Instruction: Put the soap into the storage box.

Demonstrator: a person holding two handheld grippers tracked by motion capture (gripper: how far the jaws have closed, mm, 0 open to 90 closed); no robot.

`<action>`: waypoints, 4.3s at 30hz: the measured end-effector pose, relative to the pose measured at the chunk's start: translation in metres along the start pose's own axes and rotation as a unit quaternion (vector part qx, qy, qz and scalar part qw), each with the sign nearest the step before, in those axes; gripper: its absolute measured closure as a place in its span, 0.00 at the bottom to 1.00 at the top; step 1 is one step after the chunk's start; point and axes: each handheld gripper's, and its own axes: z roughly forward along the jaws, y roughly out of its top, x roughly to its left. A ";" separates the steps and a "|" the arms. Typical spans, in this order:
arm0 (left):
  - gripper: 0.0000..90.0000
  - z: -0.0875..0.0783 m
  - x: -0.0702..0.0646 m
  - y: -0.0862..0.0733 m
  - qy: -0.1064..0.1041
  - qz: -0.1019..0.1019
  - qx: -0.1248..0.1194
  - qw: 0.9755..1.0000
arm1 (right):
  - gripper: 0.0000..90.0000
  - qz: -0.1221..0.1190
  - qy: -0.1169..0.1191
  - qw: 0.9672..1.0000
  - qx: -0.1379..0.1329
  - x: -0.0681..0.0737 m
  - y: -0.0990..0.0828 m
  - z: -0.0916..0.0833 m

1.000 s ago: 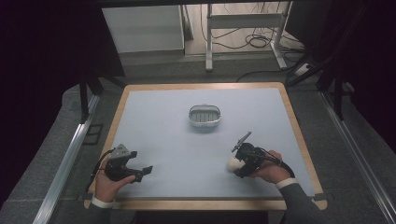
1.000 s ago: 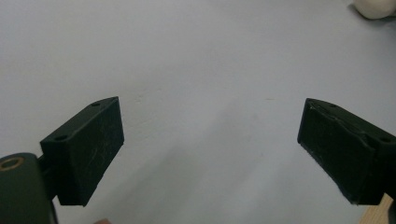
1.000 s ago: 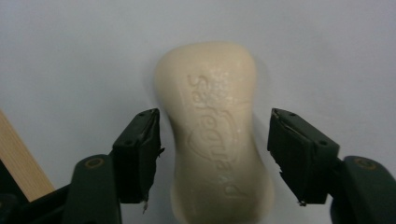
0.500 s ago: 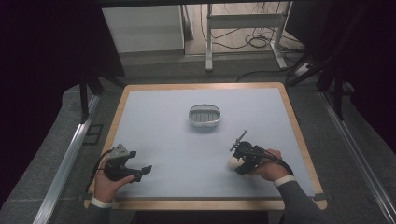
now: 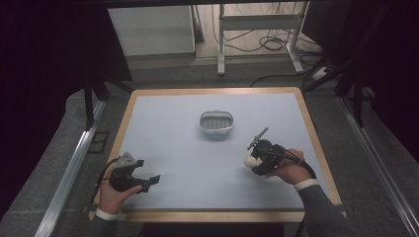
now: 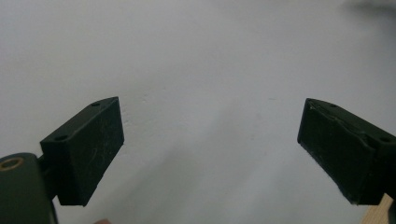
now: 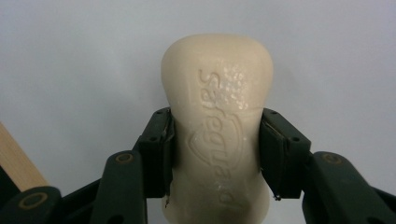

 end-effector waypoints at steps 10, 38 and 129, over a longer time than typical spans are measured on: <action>0.08 -0.001 0.001 -0.001 0.001 -0.001 0.000 1.000 | 0.55 0.001 -0.007 1.000 -0.013 -0.010 0.012 -0.005; 0.08 -0.003 0.002 -0.001 0.002 -0.001 0.000 1.000 | 0.55 -0.007 -0.023 0.999 -0.036 -0.031 0.038 -0.015; 0.08 -0.003 0.005 -0.003 0.001 0.003 0.003 1.000 | 0.55 -0.041 -0.003 0.998 -0.045 -0.072 0.154 0.028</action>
